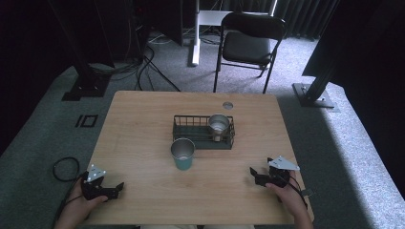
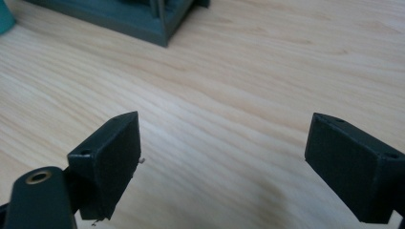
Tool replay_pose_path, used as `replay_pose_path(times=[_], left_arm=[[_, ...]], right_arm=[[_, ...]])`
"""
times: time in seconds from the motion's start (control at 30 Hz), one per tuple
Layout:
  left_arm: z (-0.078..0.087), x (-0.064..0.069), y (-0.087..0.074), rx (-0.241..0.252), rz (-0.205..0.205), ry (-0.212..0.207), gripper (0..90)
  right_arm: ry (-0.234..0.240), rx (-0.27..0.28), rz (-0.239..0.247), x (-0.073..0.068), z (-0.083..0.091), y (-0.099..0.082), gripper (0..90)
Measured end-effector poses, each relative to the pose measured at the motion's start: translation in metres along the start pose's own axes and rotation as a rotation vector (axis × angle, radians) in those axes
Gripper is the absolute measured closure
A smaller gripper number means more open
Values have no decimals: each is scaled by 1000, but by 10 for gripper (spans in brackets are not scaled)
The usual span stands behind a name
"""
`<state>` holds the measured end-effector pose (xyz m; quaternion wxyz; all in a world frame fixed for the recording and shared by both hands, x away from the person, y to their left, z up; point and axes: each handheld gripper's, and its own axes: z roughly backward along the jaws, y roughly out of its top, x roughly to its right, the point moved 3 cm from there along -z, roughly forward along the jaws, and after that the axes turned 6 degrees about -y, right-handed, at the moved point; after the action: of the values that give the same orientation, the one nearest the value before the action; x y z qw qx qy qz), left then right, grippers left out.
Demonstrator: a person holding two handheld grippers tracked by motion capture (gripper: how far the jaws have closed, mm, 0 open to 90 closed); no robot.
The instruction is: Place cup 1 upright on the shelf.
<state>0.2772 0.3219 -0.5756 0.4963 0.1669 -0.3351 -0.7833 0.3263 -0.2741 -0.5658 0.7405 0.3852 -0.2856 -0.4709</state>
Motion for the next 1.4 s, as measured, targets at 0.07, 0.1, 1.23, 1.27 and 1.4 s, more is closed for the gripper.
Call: replay_pose_path(times=[0.07,0.1,1.23,1.27,1.4], left_arm=[[0,0,0,0,0,0,19],[0,0,0,0,0,0,19],[0,0,0,0,0,0,19],[0,0,0,0,0,0,19],[0,0,0,0,-4,0,19]], right_arm=[[-5,-4,-8,2,4,-4,118],[-10,-3,-12,3,6,-5,118],[10,-184,16,15,31,-34,117],[11,-183,16,15,31,-34,117],[10,-183,16,15,31,-34,117]])
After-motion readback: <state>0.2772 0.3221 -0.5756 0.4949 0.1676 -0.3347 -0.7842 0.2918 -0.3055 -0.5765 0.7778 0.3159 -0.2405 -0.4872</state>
